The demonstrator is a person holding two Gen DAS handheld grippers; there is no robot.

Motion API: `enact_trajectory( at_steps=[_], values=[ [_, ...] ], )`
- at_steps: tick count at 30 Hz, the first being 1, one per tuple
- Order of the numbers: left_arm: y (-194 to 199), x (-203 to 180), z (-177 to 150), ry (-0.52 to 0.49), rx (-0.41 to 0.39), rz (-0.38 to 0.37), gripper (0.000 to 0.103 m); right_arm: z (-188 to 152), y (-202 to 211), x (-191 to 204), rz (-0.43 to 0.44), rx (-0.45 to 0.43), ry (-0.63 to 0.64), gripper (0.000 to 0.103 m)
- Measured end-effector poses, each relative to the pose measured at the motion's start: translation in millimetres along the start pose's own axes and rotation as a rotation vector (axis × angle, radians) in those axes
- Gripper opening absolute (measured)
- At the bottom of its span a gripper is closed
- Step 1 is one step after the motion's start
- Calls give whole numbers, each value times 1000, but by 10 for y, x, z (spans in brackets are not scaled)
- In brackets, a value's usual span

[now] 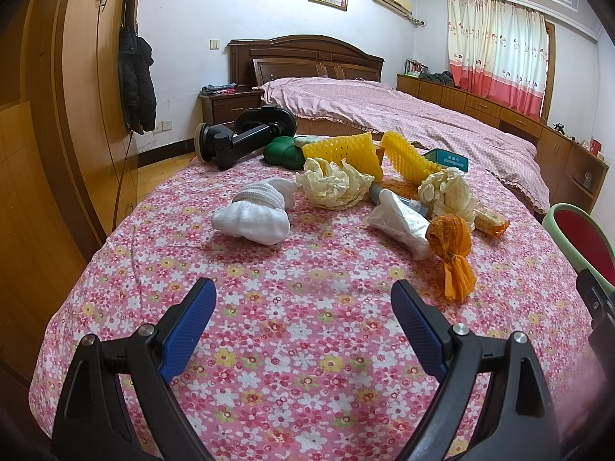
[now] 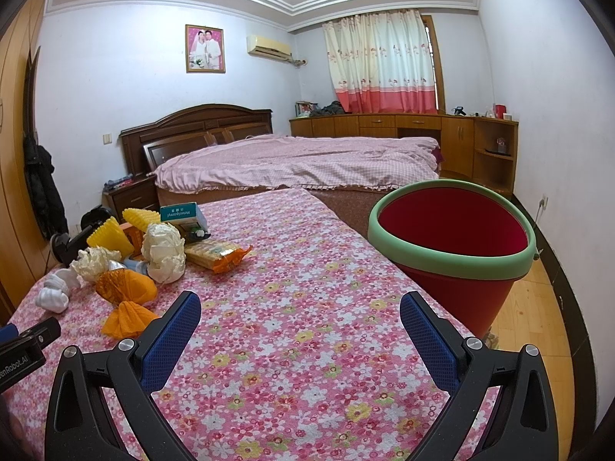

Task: Collect trash
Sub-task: 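Grasp the white sock with the left gripper while the right grasps the snack bag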

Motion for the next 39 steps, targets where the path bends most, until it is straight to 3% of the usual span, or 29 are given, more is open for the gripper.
enact_trajectory(
  at_steps=[6, 13, 18, 25, 39],
  values=[
    [-2, 1, -5, 4, 8, -6, 92, -14, -25, -21, 3, 0, 5, 103],
    [-174, 74, 47, 31, 69, -29, 92, 5, -71, 14, 14, 41, 15, 103],
    [-217, 98, 266, 21, 96, -39, 92, 143, -184, 42, 82, 115, -36, 103],
    [-418, 162, 644, -44, 115, -36, 92, 451, -389, 167, 143, 168, -12, 103],
    [-1005, 490, 631, 29, 261, -18, 88, 385, -1194, 598, 221, 397, 177, 103]
  ],
)
Point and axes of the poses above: each gripper's, at about its wrist camera, not at the fingertips, and y roughly against the way its jaws point, x to its left, z to its top, the point moved 7 cm from there along -y, roughly the way its jaws point
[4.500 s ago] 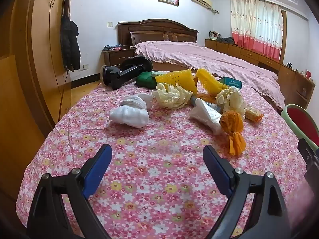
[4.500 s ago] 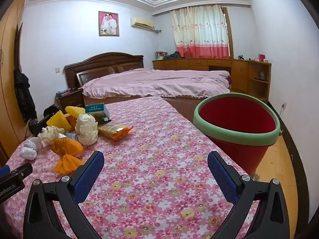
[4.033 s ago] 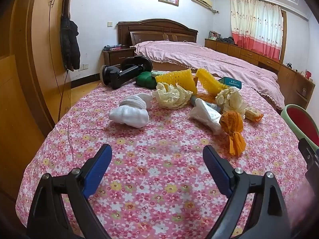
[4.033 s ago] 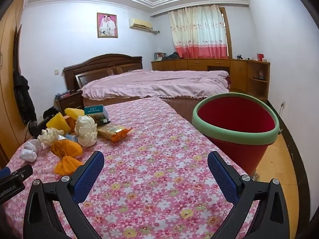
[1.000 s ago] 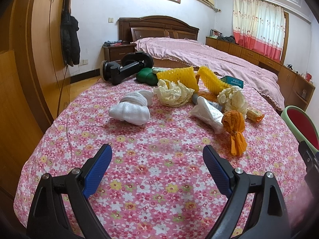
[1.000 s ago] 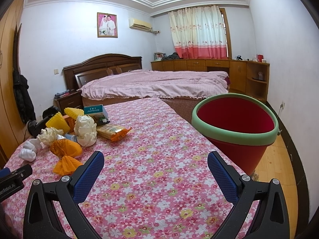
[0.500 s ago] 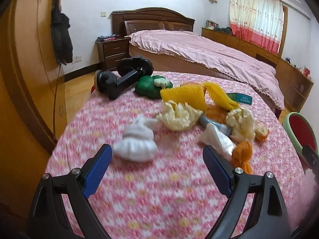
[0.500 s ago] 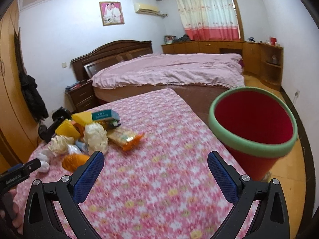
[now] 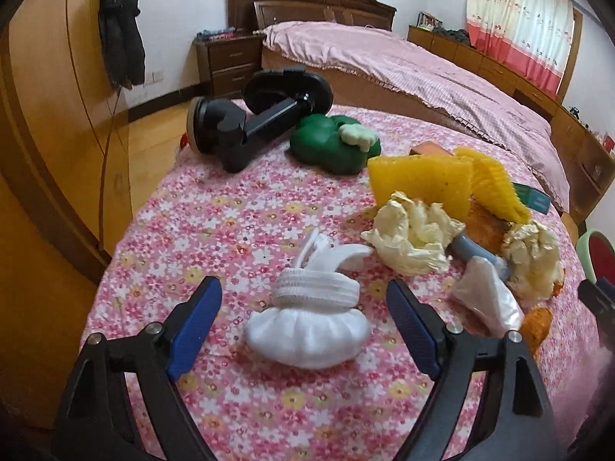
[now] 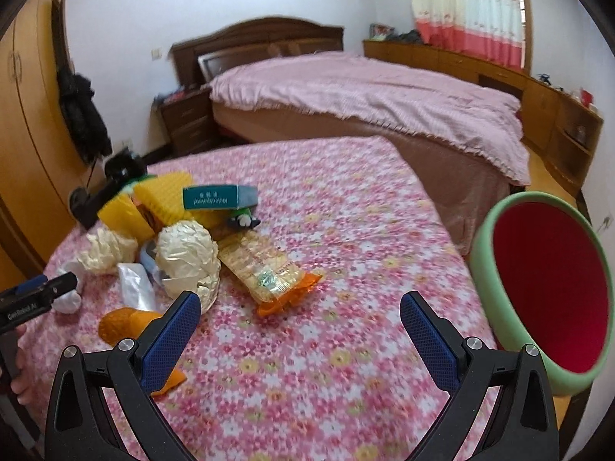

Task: Collect trash
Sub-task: 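Grasp the white sock with the left gripper while the right grasps the snack bag, then carry the sock and snack bag to the red bucket and release both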

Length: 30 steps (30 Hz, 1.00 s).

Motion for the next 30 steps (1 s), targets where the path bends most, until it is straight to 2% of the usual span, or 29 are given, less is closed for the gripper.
enact_trajectory(
  at_steps=[3, 6, 7, 13, 17, 19, 22, 24, 30],
  values=[
    [-62, -23, -7, 3, 16, -11, 85, 15, -131, -10, 3, 33, 6, 103],
    [-129, -49, -41, 6, 30, -21, 70, 33, -270, -35, -22, 60, 26, 103],
    [-163, -50, -59, 8, 37, -20, 69, 32, -309, -35, -16, 69, 27, 103],
    [-180, -24, -74, 31, 43, -21, 67, 38, -453, -13, 5, 97, 35, 100],
    [-165, -15, -88, 22, 35, 4, 61, 20, -545, 36, 38, 135, 24, 84],
    [-160, -30, -100, 9, 25, 15, 50, 18, -539, 74, 25, 125, 53, 77],
    [-112, -66, -123, 6, 19, -8, 39, 10, -516, 121, 34, 121, 69, 57],
    [-69, -83, -140, 11, 11, -26, 37, -3, -494, 124, 31, 122, 64, 47],
    [139, -140, -212, 14, -11, -85, 35, -96, -358, 72, 50, 123, 17, 43]
  ],
)
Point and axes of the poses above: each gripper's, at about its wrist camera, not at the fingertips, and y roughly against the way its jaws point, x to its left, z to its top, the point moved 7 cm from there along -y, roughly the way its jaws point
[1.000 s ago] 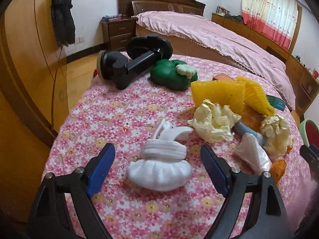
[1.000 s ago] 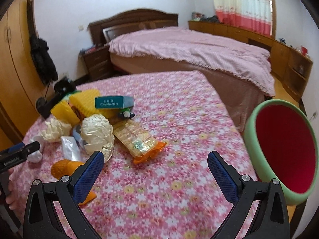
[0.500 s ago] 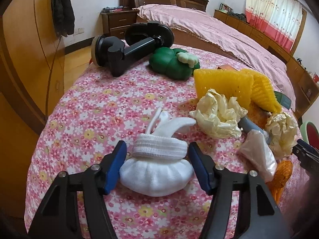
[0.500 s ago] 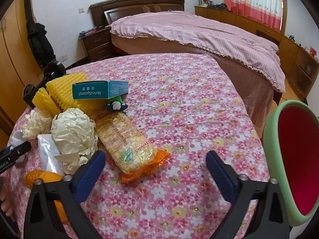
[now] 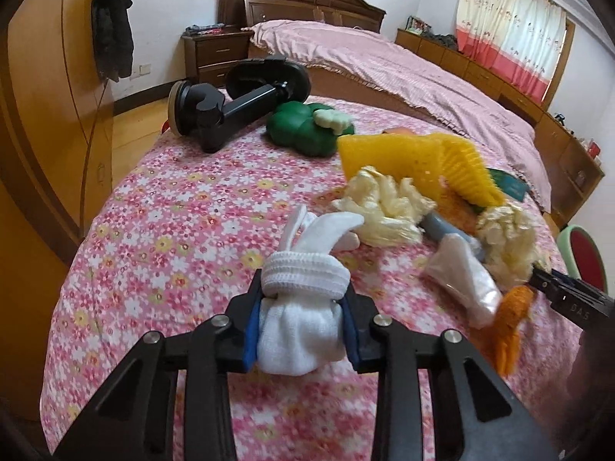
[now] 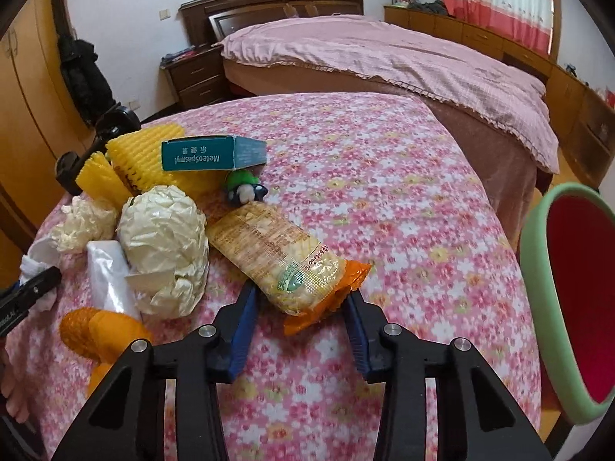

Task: Collect trash
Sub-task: 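Carry the sock and snack bag to the red bucket and release both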

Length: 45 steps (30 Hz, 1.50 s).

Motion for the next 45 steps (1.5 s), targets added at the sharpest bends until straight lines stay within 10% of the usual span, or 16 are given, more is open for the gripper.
enact_trajectory(
  at_steps=[25, 45],
  values=[
    [820, -998, -14, -117, -99, -230, 35, -456, 1245, -486, -18, -217, -200, 37],
    [595, -2351, -13, -292, -10, -392, 35, -562, 1634, -1594, -110, -327, -424, 37]
  ],
)
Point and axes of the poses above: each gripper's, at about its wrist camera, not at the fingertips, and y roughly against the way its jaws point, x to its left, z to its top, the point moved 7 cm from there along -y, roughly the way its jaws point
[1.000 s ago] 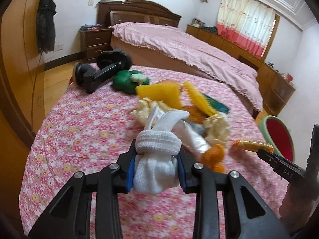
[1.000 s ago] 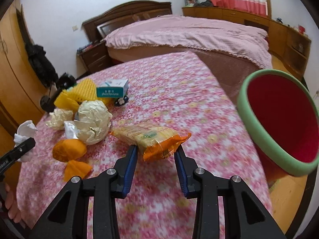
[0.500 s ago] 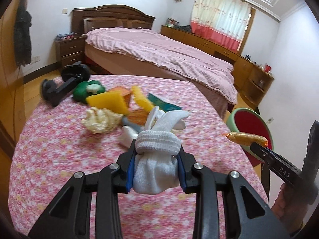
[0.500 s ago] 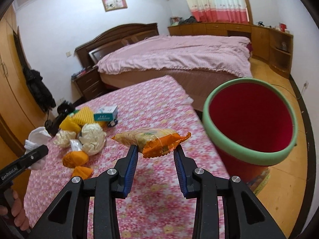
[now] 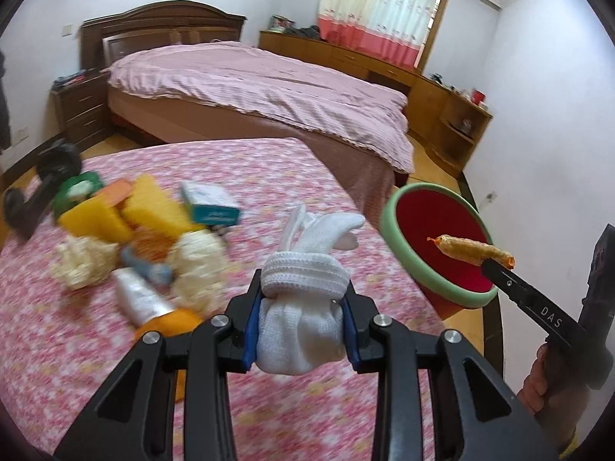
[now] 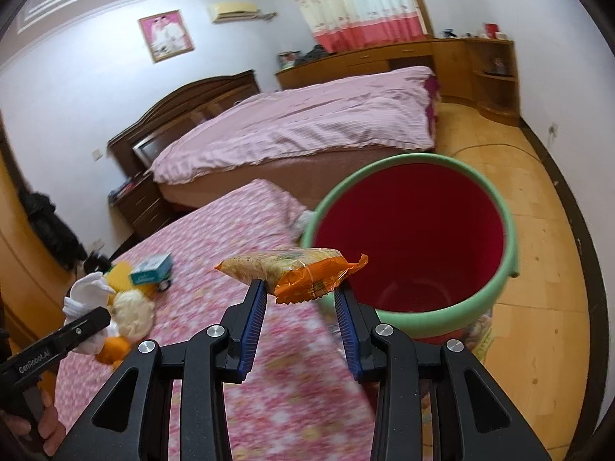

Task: Collect trash
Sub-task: 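Carry the sock and snack bag to the red bucket and release both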

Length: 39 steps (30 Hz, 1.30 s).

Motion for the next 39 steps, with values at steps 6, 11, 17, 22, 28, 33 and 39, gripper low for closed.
enact_trajectory(
  at_steps=[6, 11, 17, 22, 28, 33, 39],
  values=[
    [-339, -458, 119, -61, 40, -53, 35, 89, -42, -504, -67, -14, -73, 37],
    [-649, -866, 195, -109, 66, -94, 35, 154, -86, -877, -123, -13, -102, 37],
    [-1007, -1317, 218, -160, 106, -120, 35, 277, -206, -1208, -148, -5, -112, 37],
    [-1271, -1558, 205, -180, 143, -133, 35, 344, -323, -1339, -139, 17, -93, 38],
    [-1472, -1714, 174, -213, 180, -119, 44, 437, -399, -1363, -127, 23, -63, 39],
    [-1517, -1736, 193, -229, 168, -116, 47, 484, -457, -1380, -113, 28, -68, 39],
    [-1521, -1707, 210, -204, 172, -128, 47, 482, -417, -1331, -119, 29, -55, 39]
  ],
)
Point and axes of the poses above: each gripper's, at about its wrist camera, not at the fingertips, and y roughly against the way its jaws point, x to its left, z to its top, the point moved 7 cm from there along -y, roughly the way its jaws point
